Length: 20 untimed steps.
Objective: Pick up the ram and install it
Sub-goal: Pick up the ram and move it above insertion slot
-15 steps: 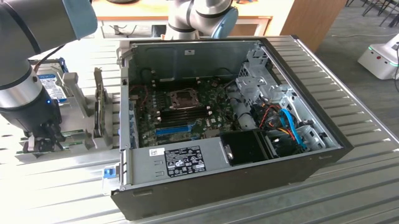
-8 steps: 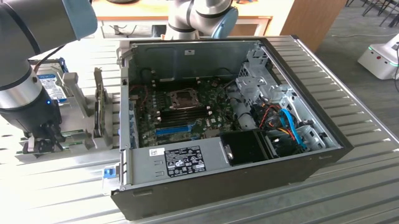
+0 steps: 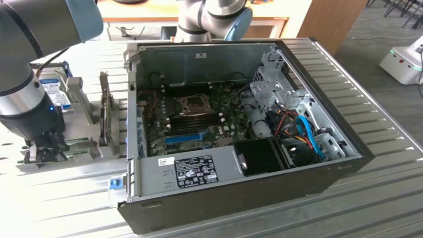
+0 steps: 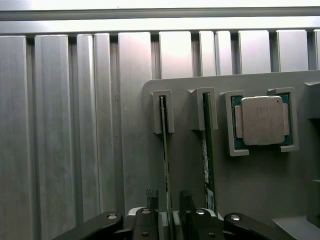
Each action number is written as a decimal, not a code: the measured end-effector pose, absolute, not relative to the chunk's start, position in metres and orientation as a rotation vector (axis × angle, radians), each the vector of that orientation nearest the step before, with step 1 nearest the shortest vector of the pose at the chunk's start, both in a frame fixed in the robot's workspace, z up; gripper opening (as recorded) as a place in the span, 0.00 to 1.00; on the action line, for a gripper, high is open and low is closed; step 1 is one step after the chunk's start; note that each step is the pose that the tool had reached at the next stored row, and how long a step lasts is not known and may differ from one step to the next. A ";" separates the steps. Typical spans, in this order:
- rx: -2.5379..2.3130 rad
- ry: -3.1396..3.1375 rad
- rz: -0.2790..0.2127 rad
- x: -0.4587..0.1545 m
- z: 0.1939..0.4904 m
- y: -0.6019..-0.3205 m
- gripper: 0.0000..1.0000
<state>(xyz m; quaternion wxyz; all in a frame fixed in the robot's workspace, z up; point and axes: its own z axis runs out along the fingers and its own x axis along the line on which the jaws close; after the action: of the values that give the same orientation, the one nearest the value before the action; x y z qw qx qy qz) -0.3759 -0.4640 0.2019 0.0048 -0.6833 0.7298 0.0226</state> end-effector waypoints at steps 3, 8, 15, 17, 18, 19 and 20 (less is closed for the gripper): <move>-2.140 2.286 0.071 -0.376 0.202 -0.464 0.29; -2.140 2.286 0.071 -0.376 0.202 -0.464 0.23; -2.140 2.286 0.071 -0.376 0.202 -0.464 0.23; -2.140 2.286 0.071 -0.376 0.202 -0.464 0.23; -2.140 2.286 0.071 -0.376 0.202 -0.464 0.23; -2.140 2.286 0.071 -0.376 0.202 -0.464 0.23; -2.140 2.286 0.071 -0.376 0.202 -0.464 0.23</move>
<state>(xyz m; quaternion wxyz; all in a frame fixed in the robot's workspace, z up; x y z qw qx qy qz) -0.3758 -0.4640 0.2019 0.0048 -0.6833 0.7298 0.0226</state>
